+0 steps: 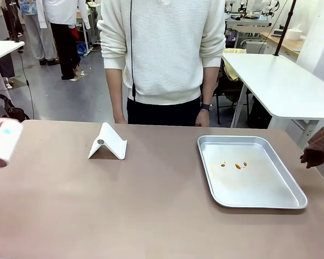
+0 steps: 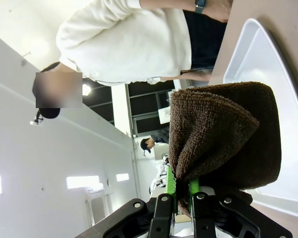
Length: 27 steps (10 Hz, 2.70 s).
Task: Clean the surface of the table.
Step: If a person points to the right, clean the right side of the table with your right hand, and if they point to the left, clean the left side with your left hand, then clean the area not pointed to by the person.
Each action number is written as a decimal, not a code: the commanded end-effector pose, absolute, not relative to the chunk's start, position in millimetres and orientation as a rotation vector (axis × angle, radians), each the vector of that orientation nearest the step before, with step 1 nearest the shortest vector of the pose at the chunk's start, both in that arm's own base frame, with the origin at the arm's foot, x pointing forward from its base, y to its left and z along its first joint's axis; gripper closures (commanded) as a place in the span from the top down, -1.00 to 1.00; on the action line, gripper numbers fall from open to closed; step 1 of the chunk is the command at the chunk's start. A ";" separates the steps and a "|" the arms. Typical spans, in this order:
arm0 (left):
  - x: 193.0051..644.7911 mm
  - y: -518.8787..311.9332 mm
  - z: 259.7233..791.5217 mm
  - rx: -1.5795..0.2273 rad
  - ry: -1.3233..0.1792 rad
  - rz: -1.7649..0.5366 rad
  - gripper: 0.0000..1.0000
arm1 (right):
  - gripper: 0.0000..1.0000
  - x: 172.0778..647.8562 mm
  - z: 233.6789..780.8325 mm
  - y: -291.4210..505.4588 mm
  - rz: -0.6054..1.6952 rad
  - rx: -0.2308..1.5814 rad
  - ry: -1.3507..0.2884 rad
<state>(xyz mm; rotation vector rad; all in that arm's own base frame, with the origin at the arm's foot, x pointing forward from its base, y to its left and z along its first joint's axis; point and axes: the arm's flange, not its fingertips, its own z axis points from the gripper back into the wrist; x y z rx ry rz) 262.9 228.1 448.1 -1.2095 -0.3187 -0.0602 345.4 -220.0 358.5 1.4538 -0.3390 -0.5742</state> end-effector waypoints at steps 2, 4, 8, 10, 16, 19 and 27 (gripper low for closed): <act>258.6 262.3 428.0 -1.367 -0.226 0.036 -0.55 | -1.00 342.8 365.4 -220.2 -0.575 1.461 -0.318; 250.9 239.9 438.3 -1.259 -0.257 -0.078 -0.55 | -1.00 342.8 365.4 -220.2 -0.575 1.461 -0.318; 250.9 239.9 438.3 -1.259 -0.257 -0.078 -0.55 | -1.00 342.8 365.4 -220.2 -0.575 1.461 -0.318; 250.9 239.9 438.3 -1.259 -0.257 -0.078 -0.55 | -1.00 342.8 365.4 -220.2 -0.575 1.461 -0.318; 250.9 239.9 438.3 -1.259 -0.257 -0.078 -0.55 | -1.00 342.8 365.4 -220.2 -0.575 1.461 -0.318; 250.9 239.9 438.3 -1.259 -0.257 -0.078 -0.55 | -0.77 345.4 358.6 -219.9 -0.574 1.454 -0.339; 250.9 239.9 438.3 -1.259 -0.257 -0.078 -0.55 | -0.77 483.0 406.9 -86.5 -0.194 0.787 -0.145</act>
